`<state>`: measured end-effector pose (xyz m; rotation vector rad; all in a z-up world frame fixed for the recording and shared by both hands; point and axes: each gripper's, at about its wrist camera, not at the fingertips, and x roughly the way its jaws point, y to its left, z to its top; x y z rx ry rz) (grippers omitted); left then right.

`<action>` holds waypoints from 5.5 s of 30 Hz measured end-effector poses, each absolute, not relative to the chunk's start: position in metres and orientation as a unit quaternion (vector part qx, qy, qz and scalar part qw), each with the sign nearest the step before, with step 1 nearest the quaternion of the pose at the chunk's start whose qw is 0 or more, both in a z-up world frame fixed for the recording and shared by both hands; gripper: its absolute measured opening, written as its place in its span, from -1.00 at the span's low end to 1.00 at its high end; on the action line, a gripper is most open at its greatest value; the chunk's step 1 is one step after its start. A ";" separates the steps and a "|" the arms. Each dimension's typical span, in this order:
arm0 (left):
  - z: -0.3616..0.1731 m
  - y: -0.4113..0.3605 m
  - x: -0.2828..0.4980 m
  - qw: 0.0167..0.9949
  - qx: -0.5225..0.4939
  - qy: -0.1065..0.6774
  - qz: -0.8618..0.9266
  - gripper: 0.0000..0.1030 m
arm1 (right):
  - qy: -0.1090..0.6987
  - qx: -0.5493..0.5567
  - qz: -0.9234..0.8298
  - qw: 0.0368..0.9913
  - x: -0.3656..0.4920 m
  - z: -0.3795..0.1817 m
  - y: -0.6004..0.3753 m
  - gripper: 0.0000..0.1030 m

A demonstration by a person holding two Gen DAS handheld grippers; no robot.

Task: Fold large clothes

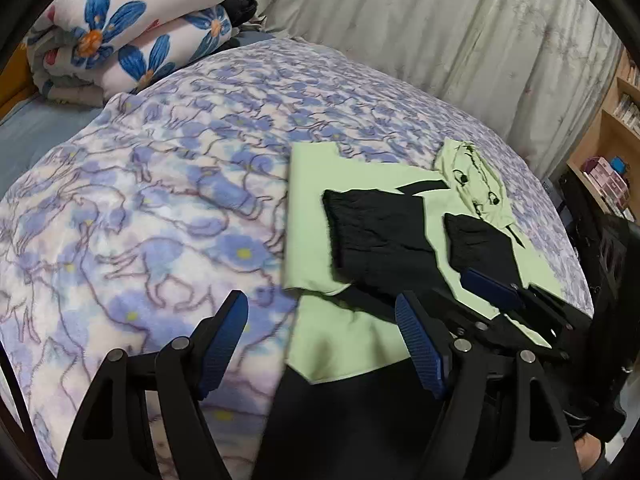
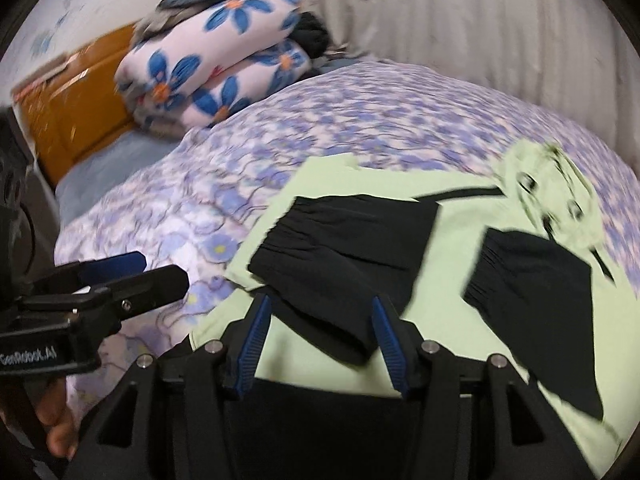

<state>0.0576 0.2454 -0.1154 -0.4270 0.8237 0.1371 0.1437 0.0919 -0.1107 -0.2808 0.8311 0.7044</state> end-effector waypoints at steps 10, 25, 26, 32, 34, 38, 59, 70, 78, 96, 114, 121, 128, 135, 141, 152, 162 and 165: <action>-0.129 0.267 0.058 0.888 -0.231 0.391 0.077 0.45 | 0.397 -0.258 0.320 0.820 0.159 -0.150 0.144 0.02; -0.131 0.266 0.061 0.887 -0.235 0.392 0.071 0.45 | 0.379 -0.077 0.286 0.877 0.224 -0.064 0.085 -0.78; -0.131 0.265 0.061 0.887 -0.235 0.392 0.070 0.45 | 0.366 -0.044 0.272 0.889 0.230 -0.049 0.063 -0.78; -0.130 0.252 0.064 0.889 -0.223 0.396 0.061 0.45 | 0.347 0.071 0.167 0.920 0.247 -0.031 -0.064 -0.78; -0.130 0.247 0.066 0.889 -0.218 0.399 0.058 0.45 | 0.373 0.100 0.139 0.912 0.249 -0.049 -0.101 -0.77; -0.134 0.235 0.075 0.886 -0.203 0.413 0.051 0.45 | 0.464 0.142 0.087 0.870 0.240 -0.110 -0.155 -0.65; -0.160 0.235 0.262 0.844 -0.113 0.524 0.032 0.45 | 0.512 0.215 0.094 0.826 0.302 -0.167 -0.235 0.16; -0.181 0.214 0.306 0.844 -0.084 0.528 0.051 -0.89 | 0.467 0.102 0.098 0.873 0.306 -0.157 -0.211 -0.57; -0.167 0.191 0.313 0.876 -0.045 0.473 0.086 -0.90 | 0.449 0.125 0.072 0.882 0.335 -0.151 -0.228 -0.52; -0.138 0.093 0.263 0.872 -0.079 0.482 -0.026 -0.50 | 0.450 0.075 0.132 0.880 0.277 -0.123 -0.156 -0.09; -0.190 0.110 0.236 0.865 -0.032 0.498 0.045 -0.43 | 0.470 0.041 0.088 0.877 0.247 -0.151 -0.199 -0.08; -0.191 0.118 0.239 0.864 -0.032 0.500 0.048 -0.43 | 0.477 0.048 0.072 0.875 0.248 -0.153 -0.202 -0.07; -0.182 0.120 0.226 0.863 -0.030 0.502 0.053 -0.40 | 0.483 0.064 0.072 0.870 0.232 -0.151 -0.203 -0.07; -0.163 0.125 0.191 0.868 -0.026 0.491 0.067 -0.09 | 0.478 0.084 0.073 0.871 0.203 -0.145 -0.205 -0.07; -0.154 0.132 0.147 0.868 -0.029 0.490 0.081 -0.09 | 0.470 0.106 0.073 0.873 0.167 -0.136 -0.211 -0.07; -0.127 0.151 0.057 0.869 -0.056 0.479 0.107 -0.06 | 0.430 0.086 0.077 0.895 0.092 -0.100 -0.204 -0.07; -0.112 0.159 0.000 0.870 -0.061 0.472 0.124 0.04 | 0.406 0.067 0.091 0.907 0.047 -0.076 -0.198 -0.07; -0.113 0.162 -0.015 0.869 -0.063 0.474 0.128 0.05 | 0.406 0.061 0.092 0.907 0.035 -0.074 -0.200 -0.07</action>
